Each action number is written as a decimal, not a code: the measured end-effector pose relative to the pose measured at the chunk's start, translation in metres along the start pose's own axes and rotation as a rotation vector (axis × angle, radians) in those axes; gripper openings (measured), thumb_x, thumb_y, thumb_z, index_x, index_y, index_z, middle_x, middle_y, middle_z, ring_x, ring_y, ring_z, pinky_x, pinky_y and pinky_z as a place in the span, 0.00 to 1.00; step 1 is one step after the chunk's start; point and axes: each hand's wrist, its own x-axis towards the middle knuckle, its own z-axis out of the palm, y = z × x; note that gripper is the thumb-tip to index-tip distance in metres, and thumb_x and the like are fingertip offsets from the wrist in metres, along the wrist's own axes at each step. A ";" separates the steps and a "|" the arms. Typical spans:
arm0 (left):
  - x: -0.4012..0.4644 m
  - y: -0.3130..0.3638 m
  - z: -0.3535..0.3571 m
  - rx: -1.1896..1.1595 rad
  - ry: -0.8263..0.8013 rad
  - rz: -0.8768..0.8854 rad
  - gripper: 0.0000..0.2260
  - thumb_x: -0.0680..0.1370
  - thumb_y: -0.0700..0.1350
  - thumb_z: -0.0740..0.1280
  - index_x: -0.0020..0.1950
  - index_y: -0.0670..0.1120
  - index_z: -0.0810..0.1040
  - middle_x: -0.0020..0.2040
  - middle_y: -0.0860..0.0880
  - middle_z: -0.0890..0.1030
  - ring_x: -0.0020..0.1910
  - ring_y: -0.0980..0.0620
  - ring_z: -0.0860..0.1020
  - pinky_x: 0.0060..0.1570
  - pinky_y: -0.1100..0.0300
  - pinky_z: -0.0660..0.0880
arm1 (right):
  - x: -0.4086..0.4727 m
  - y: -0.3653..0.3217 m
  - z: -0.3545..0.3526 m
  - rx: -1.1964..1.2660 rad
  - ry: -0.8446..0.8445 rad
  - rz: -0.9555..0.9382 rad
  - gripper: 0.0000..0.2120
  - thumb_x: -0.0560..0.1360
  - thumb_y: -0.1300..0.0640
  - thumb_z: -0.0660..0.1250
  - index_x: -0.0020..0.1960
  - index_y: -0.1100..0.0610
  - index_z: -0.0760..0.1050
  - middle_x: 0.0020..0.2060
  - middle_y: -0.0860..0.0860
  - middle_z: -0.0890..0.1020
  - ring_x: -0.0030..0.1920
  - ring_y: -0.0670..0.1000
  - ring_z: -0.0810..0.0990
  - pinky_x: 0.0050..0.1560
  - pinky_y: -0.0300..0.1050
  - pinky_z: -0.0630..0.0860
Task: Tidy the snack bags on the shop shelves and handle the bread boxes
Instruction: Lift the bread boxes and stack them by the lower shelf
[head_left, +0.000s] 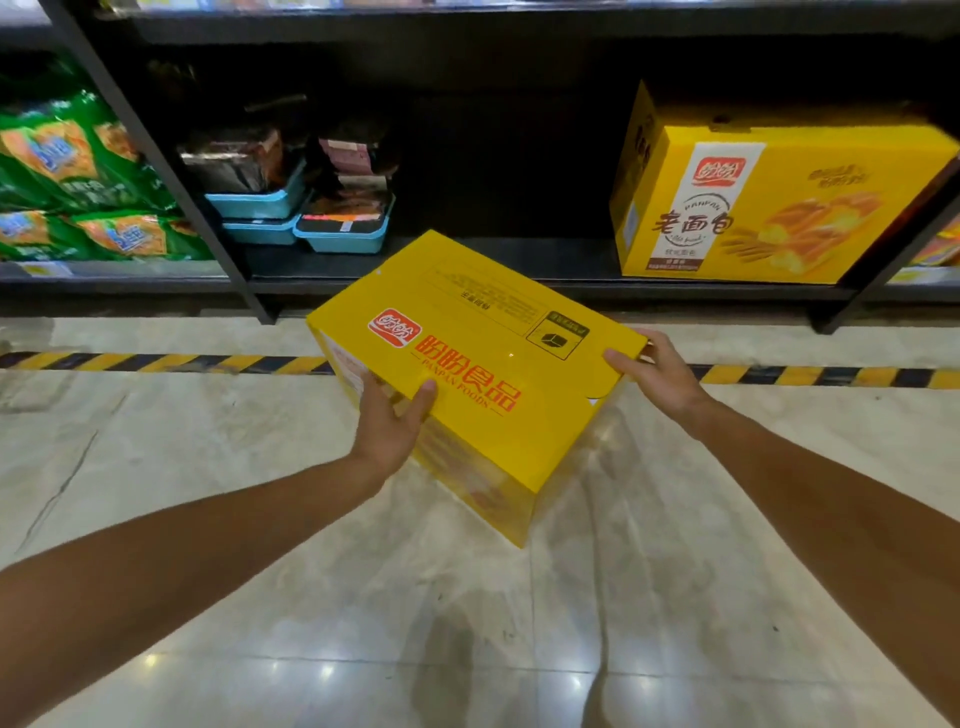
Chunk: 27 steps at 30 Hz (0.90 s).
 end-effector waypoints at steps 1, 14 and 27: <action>-0.015 0.000 0.008 -0.006 -0.068 0.037 0.38 0.78 0.54 0.72 0.81 0.51 0.54 0.69 0.63 0.71 0.69 0.61 0.73 0.65 0.70 0.72 | -0.002 0.000 -0.001 0.001 0.002 0.007 0.27 0.80 0.49 0.71 0.75 0.54 0.66 0.67 0.53 0.76 0.68 0.53 0.76 0.61 0.45 0.70; -0.088 -0.057 -0.018 0.319 -0.307 0.294 0.65 0.59 0.75 0.76 0.81 0.64 0.34 0.78 0.60 0.24 0.83 0.54 0.39 0.79 0.43 0.60 | -0.084 0.002 0.002 -0.475 -0.093 -0.203 0.41 0.66 0.28 0.70 0.75 0.40 0.65 0.59 0.43 0.78 0.52 0.47 0.81 0.53 0.46 0.76; -0.082 -0.051 -0.079 0.221 -0.191 0.480 0.41 0.71 0.57 0.80 0.80 0.54 0.66 0.84 0.55 0.55 0.82 0.56 0.57 0.73 0.47 0.71 | -0.106 -0.004 0.028 -0.392 -0.033 -0.422 0.48 0.63 0.36 0.77 0.78 0.50 0.68 0.52 0.50 0.88 0.49 0.49 0.87 0.56 0.55 0.84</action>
